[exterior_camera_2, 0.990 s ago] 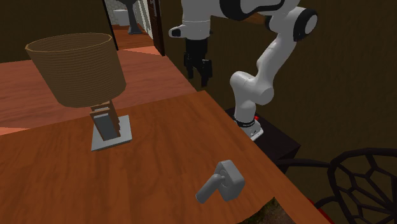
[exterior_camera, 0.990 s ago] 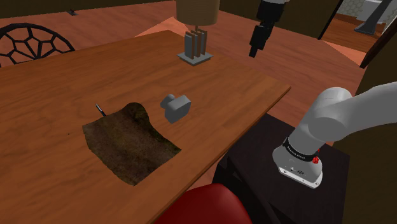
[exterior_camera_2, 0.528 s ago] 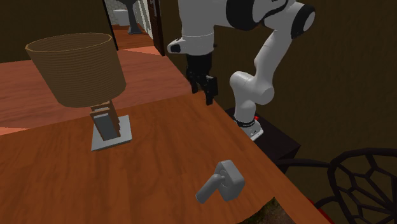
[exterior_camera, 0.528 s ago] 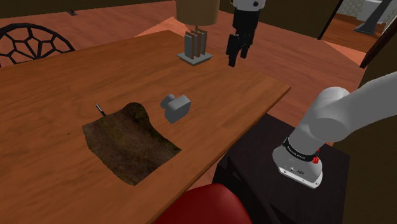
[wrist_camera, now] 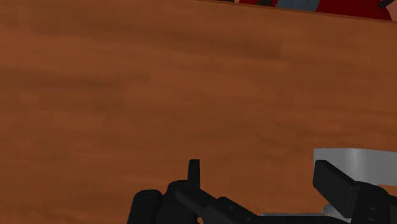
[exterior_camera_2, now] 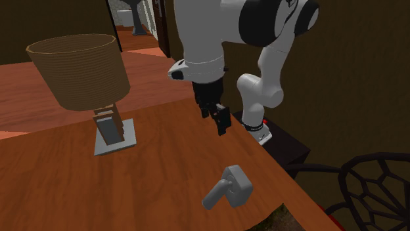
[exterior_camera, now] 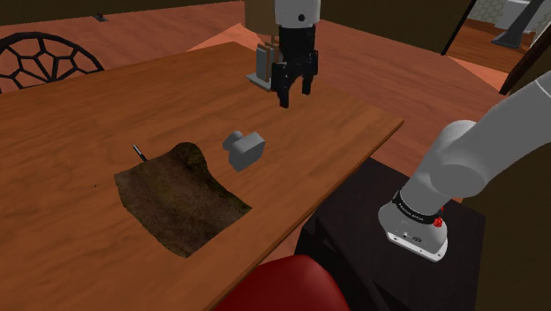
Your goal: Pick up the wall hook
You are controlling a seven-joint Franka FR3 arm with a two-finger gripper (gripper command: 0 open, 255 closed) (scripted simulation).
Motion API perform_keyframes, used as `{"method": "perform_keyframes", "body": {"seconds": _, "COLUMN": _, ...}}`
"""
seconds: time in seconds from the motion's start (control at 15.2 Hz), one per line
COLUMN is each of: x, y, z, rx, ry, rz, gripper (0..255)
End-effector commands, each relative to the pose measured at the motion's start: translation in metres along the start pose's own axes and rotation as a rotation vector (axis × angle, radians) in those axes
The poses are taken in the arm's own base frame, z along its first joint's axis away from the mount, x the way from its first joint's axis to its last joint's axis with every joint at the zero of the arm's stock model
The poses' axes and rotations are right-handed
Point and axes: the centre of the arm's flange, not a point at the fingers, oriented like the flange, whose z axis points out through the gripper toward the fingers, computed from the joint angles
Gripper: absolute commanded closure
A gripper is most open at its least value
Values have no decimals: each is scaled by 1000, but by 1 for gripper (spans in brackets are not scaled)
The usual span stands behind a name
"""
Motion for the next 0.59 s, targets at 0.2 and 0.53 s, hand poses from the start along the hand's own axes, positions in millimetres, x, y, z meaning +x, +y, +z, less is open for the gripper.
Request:
{"method": "perform_keyframes", "body": {"seconds": 0.2, "x": 33, "y": -61, "z": 14, "rx": 1, "ry": -51, "rz": 31, "gripper": 0}}
{"method": "perform_keyframes", "body": {"seconds": 0.53, "x": 68, "y": -119, "z": 28, "rx": 1, "ry": -101, "rz": 61, "gripper": 0}}
